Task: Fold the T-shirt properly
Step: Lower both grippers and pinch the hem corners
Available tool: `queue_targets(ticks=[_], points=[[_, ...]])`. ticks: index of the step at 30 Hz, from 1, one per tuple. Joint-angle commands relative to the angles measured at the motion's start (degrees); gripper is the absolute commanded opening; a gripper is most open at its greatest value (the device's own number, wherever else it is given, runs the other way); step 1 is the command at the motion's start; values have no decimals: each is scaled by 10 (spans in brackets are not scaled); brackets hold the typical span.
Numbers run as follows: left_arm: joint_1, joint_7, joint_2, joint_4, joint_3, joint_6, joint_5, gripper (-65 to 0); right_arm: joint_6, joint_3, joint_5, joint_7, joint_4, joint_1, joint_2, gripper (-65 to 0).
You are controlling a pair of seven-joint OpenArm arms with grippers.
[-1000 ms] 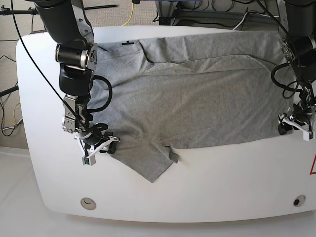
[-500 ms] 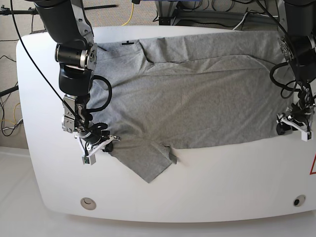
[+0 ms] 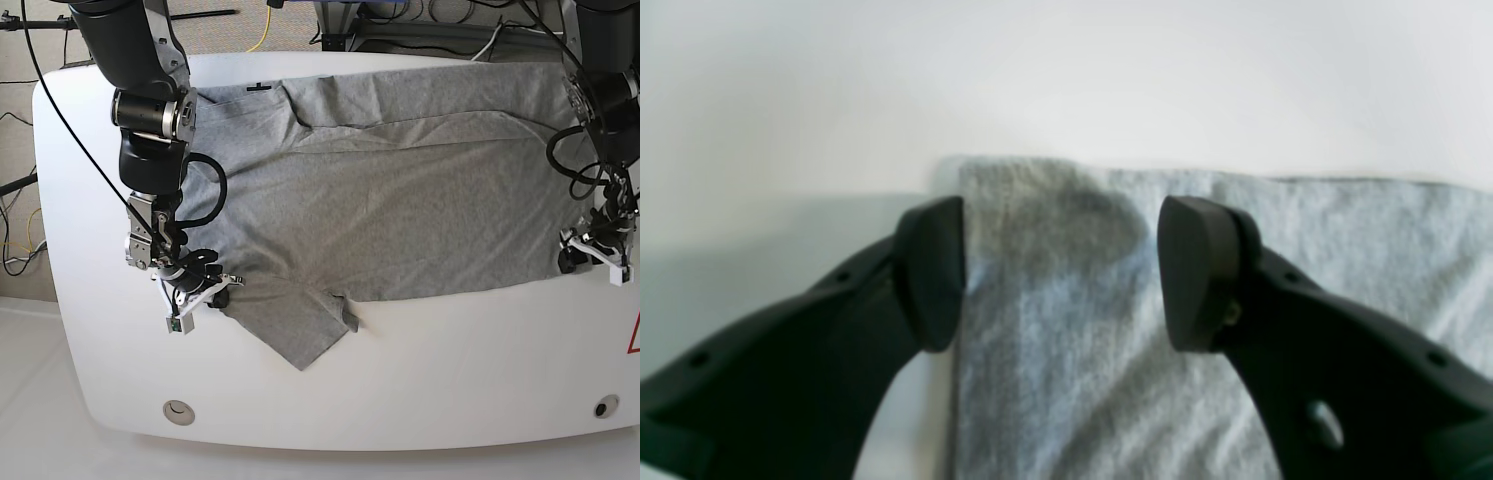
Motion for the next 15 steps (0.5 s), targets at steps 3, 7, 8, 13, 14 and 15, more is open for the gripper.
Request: queue_targets(ticks=[3, 7, 8, 13, 14, 15], points=[[-9, 13, -8, 7, 2, -4, 4, -247, 1, -2, -7, -7, 5, 12, 5, -650], [-7, 7, -7, 8, 5, -1, 4, -316, 2, -4, -8, -7, 6, 12, 6, -650], [-6, 6, -7, 9, 5, -1, 4, -344, 2, -3, -8, -7, 6, 12, 6, -650], [-4, -2, -8, 10, 4, 0, 1, -508, 2, -3, -9, -8, 7, 12, 6, -650], [-4, -6, -7, 11, 2, 1, 0, -562, 2, -3, -10, -10, 6, 12, 5, -650], [-4, -6, -7, 11, 2, 1, 0, -581, 2, -3, -10, -10, 6, 12, 5, -650]])
